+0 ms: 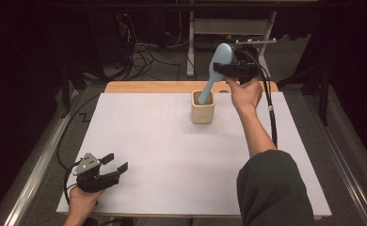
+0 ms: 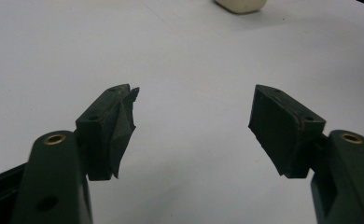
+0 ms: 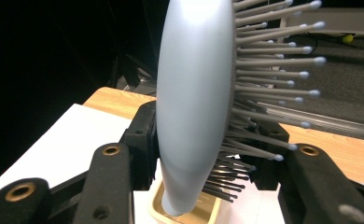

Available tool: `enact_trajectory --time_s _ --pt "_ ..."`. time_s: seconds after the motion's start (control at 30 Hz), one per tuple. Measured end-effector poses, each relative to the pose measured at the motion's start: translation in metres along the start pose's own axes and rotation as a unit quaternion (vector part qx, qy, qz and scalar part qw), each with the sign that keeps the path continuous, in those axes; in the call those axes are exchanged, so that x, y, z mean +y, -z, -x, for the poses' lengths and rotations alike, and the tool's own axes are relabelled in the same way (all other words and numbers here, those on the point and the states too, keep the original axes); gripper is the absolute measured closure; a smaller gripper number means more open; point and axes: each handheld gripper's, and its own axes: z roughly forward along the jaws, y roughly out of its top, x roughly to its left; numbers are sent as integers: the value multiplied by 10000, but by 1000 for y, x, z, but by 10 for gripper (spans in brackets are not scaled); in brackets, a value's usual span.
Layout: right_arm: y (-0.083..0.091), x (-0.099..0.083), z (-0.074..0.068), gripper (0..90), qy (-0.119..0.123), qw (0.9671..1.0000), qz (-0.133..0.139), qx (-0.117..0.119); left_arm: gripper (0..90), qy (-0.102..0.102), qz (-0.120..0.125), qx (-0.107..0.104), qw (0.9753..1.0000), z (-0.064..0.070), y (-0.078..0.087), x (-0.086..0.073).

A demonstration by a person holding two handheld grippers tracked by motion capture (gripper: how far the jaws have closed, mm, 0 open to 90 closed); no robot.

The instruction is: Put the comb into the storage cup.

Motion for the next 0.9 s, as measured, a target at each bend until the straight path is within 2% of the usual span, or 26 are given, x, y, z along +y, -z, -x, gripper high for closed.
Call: enact_trajectory --time_s 0.57,0.9 --pt "-15 -6 -6 534 31 9999 -100 50 315 -25 9 -21 10000 1 0 0" --pt "-22 -14 -4 531 -27 9998 -169 59 313 -18 24 -12 10000 1 1 0"
